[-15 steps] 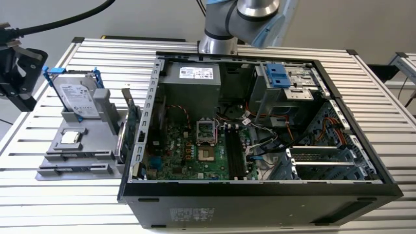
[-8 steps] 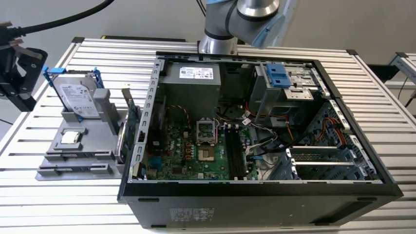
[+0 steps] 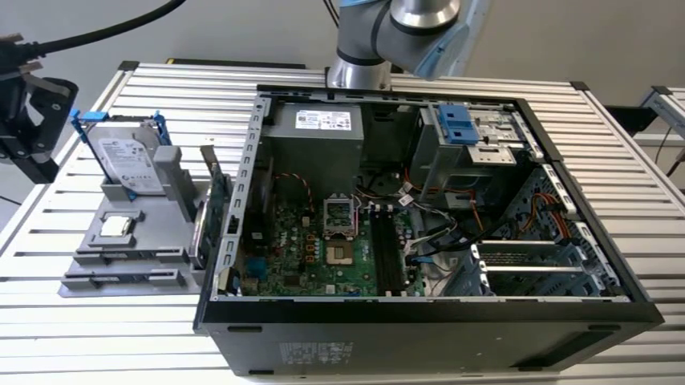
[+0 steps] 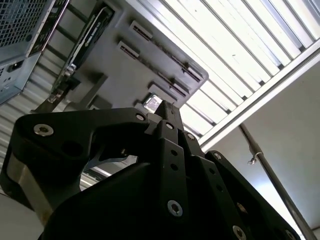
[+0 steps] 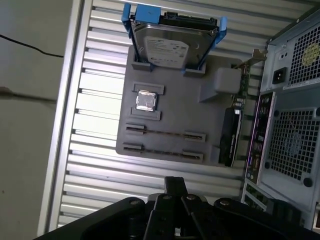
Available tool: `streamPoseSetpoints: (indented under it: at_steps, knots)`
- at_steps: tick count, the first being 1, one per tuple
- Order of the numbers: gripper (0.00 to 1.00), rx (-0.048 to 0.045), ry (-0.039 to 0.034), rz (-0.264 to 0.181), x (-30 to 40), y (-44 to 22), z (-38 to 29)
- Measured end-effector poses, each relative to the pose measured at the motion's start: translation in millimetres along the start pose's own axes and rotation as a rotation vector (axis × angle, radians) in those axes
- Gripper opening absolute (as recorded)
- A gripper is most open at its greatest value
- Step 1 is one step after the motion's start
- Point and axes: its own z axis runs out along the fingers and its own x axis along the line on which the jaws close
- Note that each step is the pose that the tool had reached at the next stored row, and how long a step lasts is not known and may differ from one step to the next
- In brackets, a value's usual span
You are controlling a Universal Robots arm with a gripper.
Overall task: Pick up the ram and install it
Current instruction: 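Pick up the ram and move it above insertion slot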
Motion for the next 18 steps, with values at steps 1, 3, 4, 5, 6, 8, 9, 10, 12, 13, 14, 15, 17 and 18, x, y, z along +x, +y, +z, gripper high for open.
streamPoseSetpoints:
  at_steps: [1, 3, 4, 5, 6, 8, 9, 10, 12, 13, 14, 15, 17, 18]
  knots:
    - [0.00, 0.0000, 0.0002, -0.004, 0.0, 0.0, 0.0]
    - [0.00, -0.0002, 0.0007, -0.012, 0.1, 0.0, 0.0]
    - [0.00, -0.0003, 0.0009, -0.016, 0.1, 0.0, -0.1]
    - [0.00, -0.0003, 0.0011, -0.021, 0.0, -0.1, -0.1]
    - [0.00, -0.0005, 0.0012, -0.025, 0.0, -0.1, 0.0]
    - [0.00, -0.0007, 0.0017, -0.035, 0.0, -0.1, 0.0]
    - [0.00, -0.0008, 0.0019, -0.039, 0.0, 0.0, 0.0]
    - [0.00, -0.0008, 0.0021, -0.044, 0.0, 0.0, 0.0]
    - [0.00, -0.0010, 0.0026, -0.053, 0.0, 0.0, 0.0]
    - [0.00, -0.0011, 0.0028, -0.058, 0.0, 0.0, 0.0]
    - [0.00, -0.0012, 0.0030, -0.062, 0.0, 0.0, 0.0]
    - [0.00, -0.0013, 0.0032, -0.067, 0.0, 0.0, 0.0]
    - [0.00, -0.0015, 0.0037, -0.077, 0.0, 0.0, 0.0]
    - [0.00, -0.0015, 0.0040, -0.082, 0.0, 0.0, 0.0]
